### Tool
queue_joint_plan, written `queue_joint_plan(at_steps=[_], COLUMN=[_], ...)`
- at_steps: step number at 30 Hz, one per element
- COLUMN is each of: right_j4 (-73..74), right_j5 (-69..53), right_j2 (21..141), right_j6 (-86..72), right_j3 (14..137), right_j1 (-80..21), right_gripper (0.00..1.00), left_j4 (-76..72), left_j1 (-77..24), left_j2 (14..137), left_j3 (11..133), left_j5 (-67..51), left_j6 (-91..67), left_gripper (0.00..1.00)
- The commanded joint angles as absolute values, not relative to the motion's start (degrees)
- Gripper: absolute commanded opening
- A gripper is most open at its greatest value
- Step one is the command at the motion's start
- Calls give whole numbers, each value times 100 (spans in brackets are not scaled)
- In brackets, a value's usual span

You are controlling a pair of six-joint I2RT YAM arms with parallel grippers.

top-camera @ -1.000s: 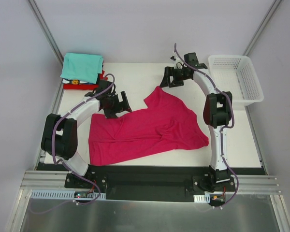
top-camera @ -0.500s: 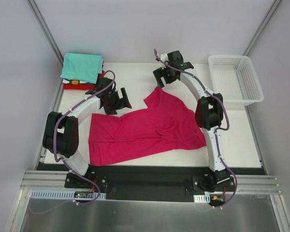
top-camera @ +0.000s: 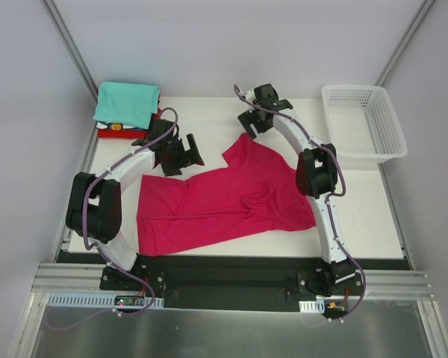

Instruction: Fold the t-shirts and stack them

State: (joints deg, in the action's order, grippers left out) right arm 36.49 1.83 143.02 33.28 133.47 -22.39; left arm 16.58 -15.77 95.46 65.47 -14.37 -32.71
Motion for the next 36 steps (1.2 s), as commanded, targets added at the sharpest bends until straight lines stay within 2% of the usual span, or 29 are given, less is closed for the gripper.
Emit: queue_joint_plan(at_steps=[1, 5, 10, 21, 29, 33, 36], right_j4=[3955, 3665, 3691, 3656, 3656, 3604, 3586], right_j5=[378, 159, -280, -351, -264, -150, -158], right_j2=[14300, 14089, 14089, 14247, 14335, 14405, 14458], right_j6=[3401, 3375, 3252, 3208, 3226, 3225, 3199], right_j3=[13772, 13439, 13605, 13605, 13597, 13632, 13641], right_j1=[-2241, -2303, -2347, -2522, -2540, -2522, -2522], right_gripper=[88, 86, 86, 85, 78, 70, 69], left_j4=[1573, 1573, 1573, 1573, 1573, 1565, 1573], left_j1=[-1600, -1600, -1600, -1600, -1600, -1600, -1600], left_j2=[9439, 9422, 9413, 9396, 9413, 9431, 9431], left_j3=[6618, 6653, 6662, 6671, 6688, 6706, 6706], left_j5=[-1503, -1521, -1547, -1547, -1573, -1582, -1591], left_j6=[-3305, -3383, -3366, -3357, -3393, -3393, -3384], left_gripper=[99, 99, 99, 99, 99, 99, 99])
